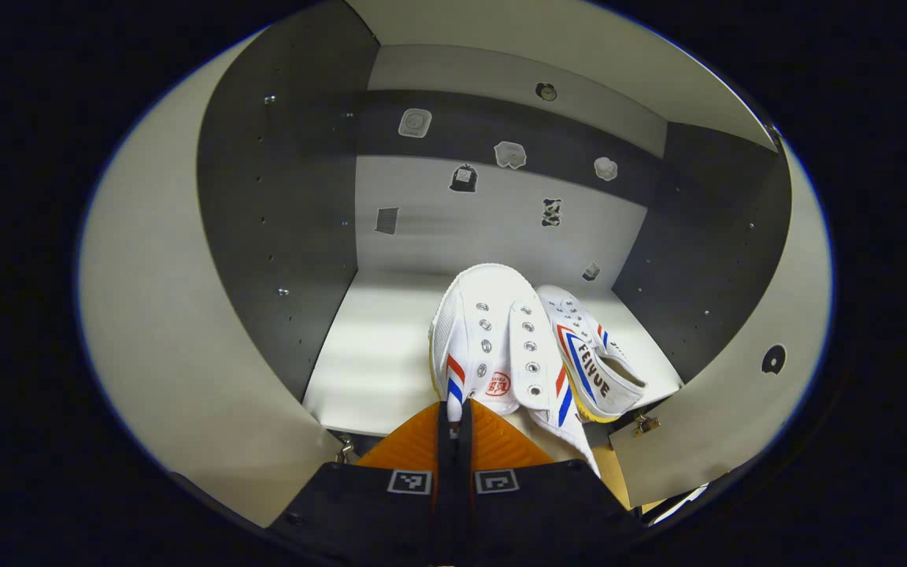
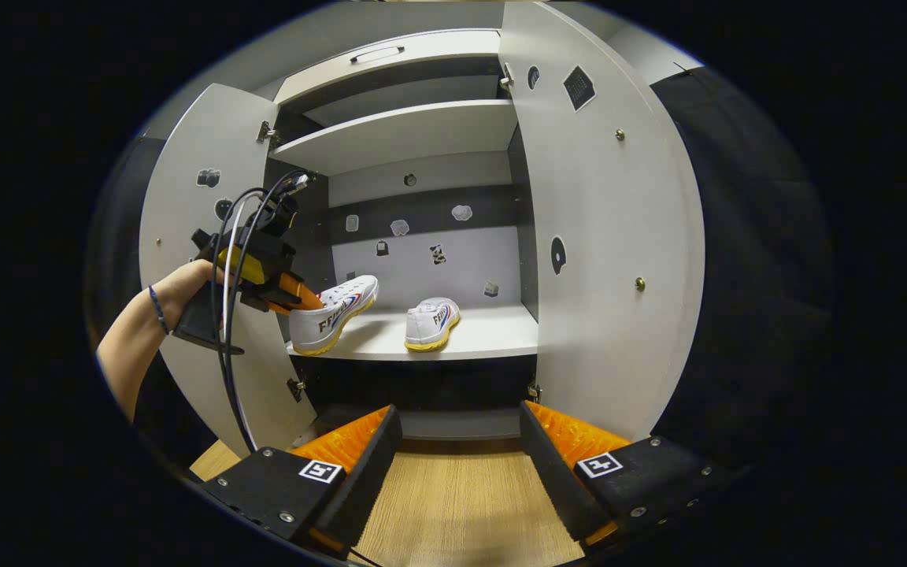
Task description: Grab one shoe with the right hand and put it into the shoe cabinet, grab the other shoe with the left hand and put it into the shoe cabinet; then close the right door with the right hand and the left door with the left hand.
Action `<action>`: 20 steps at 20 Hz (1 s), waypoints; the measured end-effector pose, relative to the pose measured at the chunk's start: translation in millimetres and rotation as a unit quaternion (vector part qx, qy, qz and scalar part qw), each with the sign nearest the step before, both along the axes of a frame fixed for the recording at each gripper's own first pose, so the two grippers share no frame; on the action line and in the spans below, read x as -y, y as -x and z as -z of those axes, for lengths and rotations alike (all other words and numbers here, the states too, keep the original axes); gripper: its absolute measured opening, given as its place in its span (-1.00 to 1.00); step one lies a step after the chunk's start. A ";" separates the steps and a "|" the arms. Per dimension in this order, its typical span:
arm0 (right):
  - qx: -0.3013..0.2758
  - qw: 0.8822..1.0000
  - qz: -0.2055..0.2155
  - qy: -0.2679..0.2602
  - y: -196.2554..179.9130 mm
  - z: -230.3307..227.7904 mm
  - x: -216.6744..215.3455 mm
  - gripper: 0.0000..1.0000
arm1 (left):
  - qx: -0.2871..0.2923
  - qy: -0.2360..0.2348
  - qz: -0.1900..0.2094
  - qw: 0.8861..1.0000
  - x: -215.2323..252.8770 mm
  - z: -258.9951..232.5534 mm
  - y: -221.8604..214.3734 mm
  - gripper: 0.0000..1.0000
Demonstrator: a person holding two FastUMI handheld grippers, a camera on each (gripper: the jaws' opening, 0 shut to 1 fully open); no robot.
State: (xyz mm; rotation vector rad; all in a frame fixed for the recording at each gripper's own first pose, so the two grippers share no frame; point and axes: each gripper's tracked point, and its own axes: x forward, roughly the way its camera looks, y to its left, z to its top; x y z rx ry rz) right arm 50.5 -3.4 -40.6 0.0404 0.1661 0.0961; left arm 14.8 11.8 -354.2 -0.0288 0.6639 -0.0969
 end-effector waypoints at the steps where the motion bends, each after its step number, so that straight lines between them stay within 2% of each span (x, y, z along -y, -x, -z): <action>1: -0.001 1.000 0.000 0.001 -1.8 0.0 0.5 0.86 | -0.001 -0.003 -0.005 1.000 -1.0 -1.4 -1.2 -0.88; 6: -0.008 1.000 0.005 0.007 -7.6 5.7 -1.0 0.86 | -0.015 0.002 -0.021 1.000 -0.7 2.5 -5.3 -0.89; 11: -0.012 1.000 0.010 0.005 -8.3 8.7 0.0 0.86 | -0.030 -0.015 -0.013 0.999 -7.3 5.4 -4.1 -0.88; 17: -0.016 1.000 -0.004 0.001 -5.8 11.2 -12.7 0.86 | -0.047 -0.025 -0.021 0.998 -11.4 7.8 2.5 -0.87; 19: -0.015 1.000 -0.006 0.001 -3.5 10.6 -15.4 0.86 | -0.046 -0.016 -0.022 0.999 -7.8 5.6 5.1 -0.72; 20: -0.013 1.000 -0.007 0.001 -2.4 10.2 -16.5 0.86 | -0.037 -0.012 -0.023 0.999 -8.2 3.2 3.6 -0.57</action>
